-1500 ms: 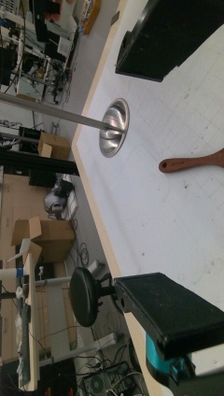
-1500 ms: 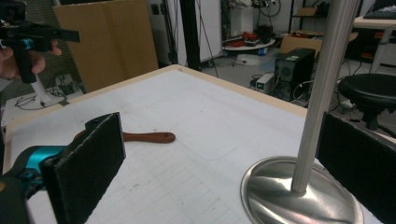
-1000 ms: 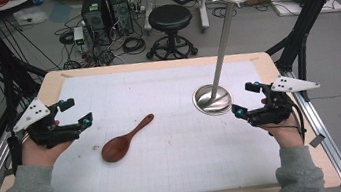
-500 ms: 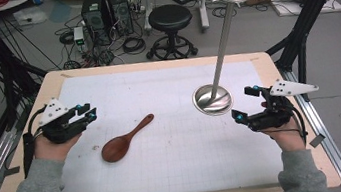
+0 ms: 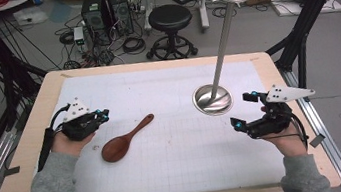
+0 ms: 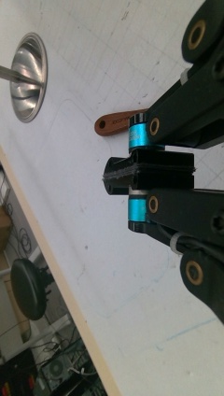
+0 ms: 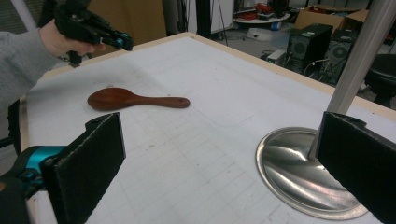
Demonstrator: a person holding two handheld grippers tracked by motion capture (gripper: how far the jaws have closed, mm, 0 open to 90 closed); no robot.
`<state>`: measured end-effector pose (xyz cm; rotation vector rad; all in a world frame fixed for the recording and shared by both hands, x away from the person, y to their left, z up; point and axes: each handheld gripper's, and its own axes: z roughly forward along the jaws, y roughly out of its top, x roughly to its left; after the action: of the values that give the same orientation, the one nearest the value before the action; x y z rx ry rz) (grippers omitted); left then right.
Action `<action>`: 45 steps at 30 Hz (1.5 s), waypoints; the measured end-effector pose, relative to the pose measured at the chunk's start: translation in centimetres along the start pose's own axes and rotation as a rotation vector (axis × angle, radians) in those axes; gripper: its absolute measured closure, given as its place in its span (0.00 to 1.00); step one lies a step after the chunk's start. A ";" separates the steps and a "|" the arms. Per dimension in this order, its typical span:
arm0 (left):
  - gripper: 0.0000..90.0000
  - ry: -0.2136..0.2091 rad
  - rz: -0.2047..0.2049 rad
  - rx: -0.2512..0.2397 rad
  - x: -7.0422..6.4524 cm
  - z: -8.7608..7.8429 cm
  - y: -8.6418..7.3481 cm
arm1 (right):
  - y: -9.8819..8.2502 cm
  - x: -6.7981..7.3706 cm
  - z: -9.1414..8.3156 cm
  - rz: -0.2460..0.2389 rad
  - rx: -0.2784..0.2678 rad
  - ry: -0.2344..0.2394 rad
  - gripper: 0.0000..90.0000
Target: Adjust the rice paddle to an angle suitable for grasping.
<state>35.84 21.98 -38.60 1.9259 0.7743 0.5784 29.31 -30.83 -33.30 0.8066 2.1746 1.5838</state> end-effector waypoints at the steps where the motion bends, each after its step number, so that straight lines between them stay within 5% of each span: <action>1: 0.99 0.000 -0.004 0.019 0.0 0.3 -0.1 | 0.0 0.0 0.0 -0.002 0.000 0.000 0.00; 3: 0.99 0.001 -0.031 0.048 0.0 0.9 -0.2 | -0.1 0.2 0.0 -0.015 0.027 -0.034 0.00; 21: 1.00 -0.112 0.001 0.081 -0.1 4.9 -0.4 | -1.0 0.7 -0.8 -0.005 0.032 -0.041 0.00; 33: 1.00 -0.168 0.022 0.218 -0.8 8.9 -0.4 | -1.7 0.8 -1.8 0.018 0.034 -0.056 0.00; 45: 1.00 -0.200 0.009 0.264 -0.9 9.7 -1.1 | -2.0 0.8 -1.8 0.019 0.046 -0.056 0.00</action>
<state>41.44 15.90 -43.93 2.1910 0.7416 0.2922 27.17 -32.10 -34.59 0.8765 2.1777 1.5067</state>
